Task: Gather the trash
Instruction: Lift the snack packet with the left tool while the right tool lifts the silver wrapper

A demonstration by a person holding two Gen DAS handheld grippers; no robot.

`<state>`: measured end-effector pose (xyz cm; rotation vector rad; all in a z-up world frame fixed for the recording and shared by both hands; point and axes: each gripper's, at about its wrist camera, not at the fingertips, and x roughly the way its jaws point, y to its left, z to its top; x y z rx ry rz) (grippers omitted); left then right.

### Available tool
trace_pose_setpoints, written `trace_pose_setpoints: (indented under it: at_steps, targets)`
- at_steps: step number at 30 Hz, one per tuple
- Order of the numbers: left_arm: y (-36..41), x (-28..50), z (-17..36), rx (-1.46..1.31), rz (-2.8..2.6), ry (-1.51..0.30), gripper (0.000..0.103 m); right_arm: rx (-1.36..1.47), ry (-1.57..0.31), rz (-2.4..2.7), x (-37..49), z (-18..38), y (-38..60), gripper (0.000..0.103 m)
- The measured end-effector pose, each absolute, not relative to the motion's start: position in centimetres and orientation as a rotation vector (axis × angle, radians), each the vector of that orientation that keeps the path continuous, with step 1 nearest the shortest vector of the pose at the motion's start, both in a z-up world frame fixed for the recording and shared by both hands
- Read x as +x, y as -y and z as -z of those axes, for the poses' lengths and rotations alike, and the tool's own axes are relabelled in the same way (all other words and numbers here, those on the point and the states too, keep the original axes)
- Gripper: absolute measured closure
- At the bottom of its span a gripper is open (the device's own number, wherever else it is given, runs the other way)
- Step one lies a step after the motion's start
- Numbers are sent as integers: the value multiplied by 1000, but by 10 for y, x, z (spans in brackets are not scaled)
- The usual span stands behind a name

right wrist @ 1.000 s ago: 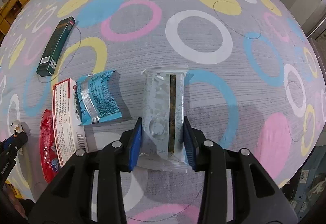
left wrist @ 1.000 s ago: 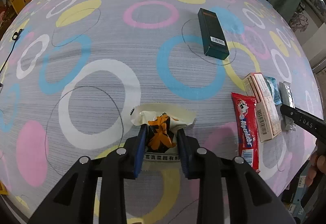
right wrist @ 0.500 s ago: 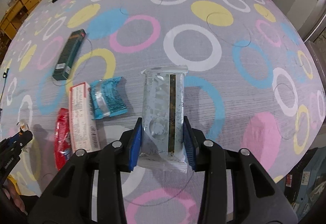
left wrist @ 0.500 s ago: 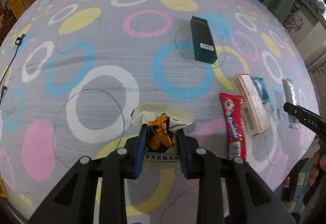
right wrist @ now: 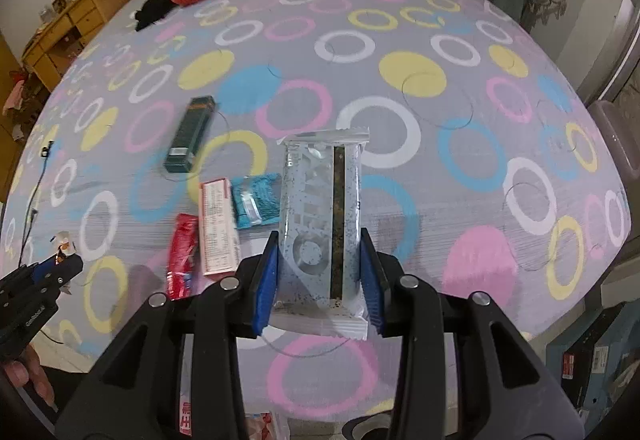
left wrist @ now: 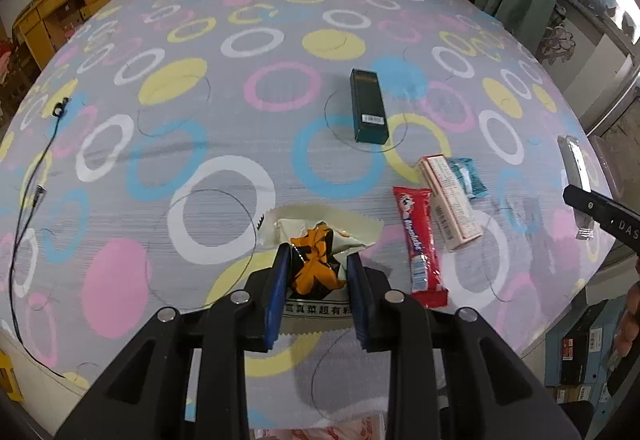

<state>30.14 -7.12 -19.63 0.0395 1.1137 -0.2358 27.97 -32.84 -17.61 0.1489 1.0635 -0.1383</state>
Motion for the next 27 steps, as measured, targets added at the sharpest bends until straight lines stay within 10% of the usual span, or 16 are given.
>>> trace_pose_setpoints:
  at_steps: [27]
  targets:
    - [56, 204, 110, 84, 257, -946, 75, 112, -881, 48, 156, 81, 298, 66]
